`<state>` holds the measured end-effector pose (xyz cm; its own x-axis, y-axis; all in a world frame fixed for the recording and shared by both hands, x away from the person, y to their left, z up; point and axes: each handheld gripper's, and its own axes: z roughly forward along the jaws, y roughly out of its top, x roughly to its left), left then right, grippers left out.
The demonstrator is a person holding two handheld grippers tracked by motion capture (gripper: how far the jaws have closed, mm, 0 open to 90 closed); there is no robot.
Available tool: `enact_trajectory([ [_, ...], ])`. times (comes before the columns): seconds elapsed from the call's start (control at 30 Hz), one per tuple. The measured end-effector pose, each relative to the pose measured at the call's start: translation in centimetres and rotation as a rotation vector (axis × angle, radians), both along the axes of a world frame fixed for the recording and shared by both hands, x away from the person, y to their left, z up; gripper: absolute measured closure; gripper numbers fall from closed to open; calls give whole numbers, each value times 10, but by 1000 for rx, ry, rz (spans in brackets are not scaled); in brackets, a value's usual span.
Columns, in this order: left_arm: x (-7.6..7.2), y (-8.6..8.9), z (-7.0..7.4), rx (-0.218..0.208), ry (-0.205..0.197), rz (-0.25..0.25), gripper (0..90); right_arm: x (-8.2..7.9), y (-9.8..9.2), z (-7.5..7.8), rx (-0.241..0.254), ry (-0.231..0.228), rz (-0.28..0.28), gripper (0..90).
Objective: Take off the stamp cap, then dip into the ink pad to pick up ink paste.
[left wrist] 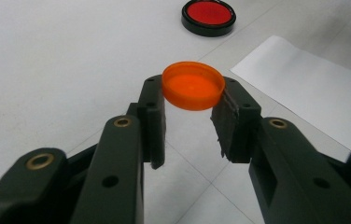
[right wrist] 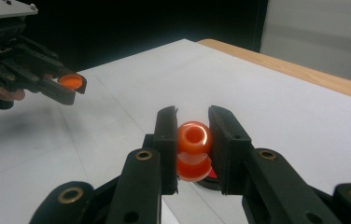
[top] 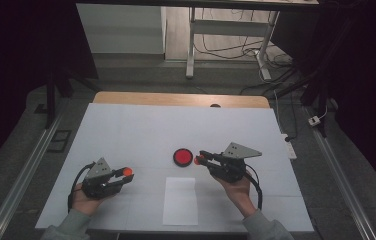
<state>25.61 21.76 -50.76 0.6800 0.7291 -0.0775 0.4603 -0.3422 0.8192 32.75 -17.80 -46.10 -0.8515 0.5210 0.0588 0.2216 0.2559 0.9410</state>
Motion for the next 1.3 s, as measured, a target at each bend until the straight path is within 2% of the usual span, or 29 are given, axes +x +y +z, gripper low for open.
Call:
enact_trajectory([
  [0.2,0,1,0,-1,0,6,649,1,1,0,-7,-1,0,727],
  [0.43,2,0,-1,4,5,1,649,12,10,-6,-19,32,6,727],
  [0.6,2,-1,-3,8,9,2,649,19,20,-9,-43,36,14,727],
  [0.7,2,-2,-5,17,17,-1,649,25,25,-12,-42,52,10,727],
  [0.87,2,-3,-5,18,16,-3,649,34,32,-19,-77,58,4,726],
  [1.0,2,-3,-5,23,13,-6,649,41,35,-22,-82,69,-6,726],
  [1.3,2,-4,-6,23,14,-7,649,50,42,-26,-92,68,-24,726],
])
